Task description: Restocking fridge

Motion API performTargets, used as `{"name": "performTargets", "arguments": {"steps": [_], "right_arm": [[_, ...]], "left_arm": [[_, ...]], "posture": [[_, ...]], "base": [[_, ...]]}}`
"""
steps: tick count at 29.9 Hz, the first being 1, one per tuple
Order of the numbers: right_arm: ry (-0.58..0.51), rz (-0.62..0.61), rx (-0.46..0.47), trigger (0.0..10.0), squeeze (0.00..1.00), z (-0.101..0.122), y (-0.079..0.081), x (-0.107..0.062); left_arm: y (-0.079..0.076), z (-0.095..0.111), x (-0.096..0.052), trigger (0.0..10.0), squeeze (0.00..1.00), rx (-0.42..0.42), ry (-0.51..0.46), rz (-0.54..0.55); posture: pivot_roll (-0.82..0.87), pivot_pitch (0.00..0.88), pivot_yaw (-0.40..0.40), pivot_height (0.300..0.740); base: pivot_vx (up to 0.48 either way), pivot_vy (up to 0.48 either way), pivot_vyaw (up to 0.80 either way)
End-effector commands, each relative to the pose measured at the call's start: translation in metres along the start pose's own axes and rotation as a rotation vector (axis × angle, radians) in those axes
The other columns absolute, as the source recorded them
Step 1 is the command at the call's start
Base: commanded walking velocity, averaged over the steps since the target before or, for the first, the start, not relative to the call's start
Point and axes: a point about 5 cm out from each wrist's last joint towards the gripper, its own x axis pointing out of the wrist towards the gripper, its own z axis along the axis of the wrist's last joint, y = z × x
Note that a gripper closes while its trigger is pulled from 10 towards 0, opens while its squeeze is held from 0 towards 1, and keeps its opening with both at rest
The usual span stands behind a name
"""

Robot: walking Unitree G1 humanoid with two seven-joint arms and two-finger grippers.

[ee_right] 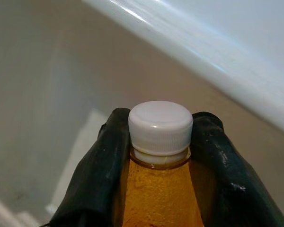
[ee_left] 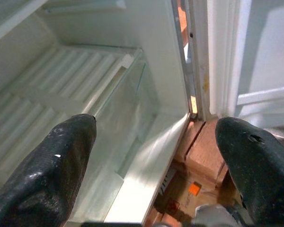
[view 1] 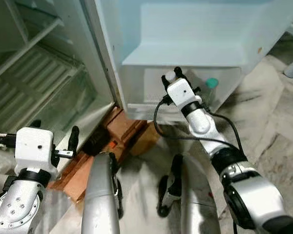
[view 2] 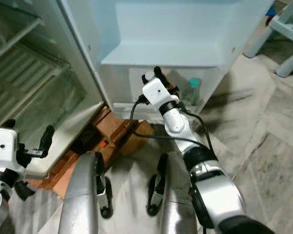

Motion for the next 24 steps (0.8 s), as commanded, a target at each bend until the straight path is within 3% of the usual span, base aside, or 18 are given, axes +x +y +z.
{"name": "performTargets", "arguments": {"steps": [1,10,20,24], "right_arm": [[0.141,0.004,0.052,10.0,0.00,-0.027,0.010,-0.015],[0.225,-0.092,0.114,10.0,0.00,-0.042,0.004,-0.024],[0.062,-0.131,-0.024,10.0,0.00,-0.018,0.001,-0.011],[0.088,-0.134,-0.009,10.0,0.00,-0.020,0.003,-0.010]], "left_arm": [[0.000,0.002,-0.004,10.0,0.00,0.011,0.012,-0.012],[0.003,0.004,-0.004,10.0,0.00,0.023,0.028,-0.021],[0.008,0.006,-0.003,10.0,0.00,0.037,0.025,0.001],[0.007,0.007,-0.001,10.0,0.00,0.039,0.019,0.002]], "posture": [[0.39,0.382,0.041,0.571],[0.40,0.384,0.050,0.571],[0.41,0.378,0.058,0.571],[0.41,0.377,0.058,0.571]], "base": [[0.000,0.000,0.00],[0.000,0.000,0.00],[0.000,0.000,0.00],[0.000,0.000,0.00]]}}
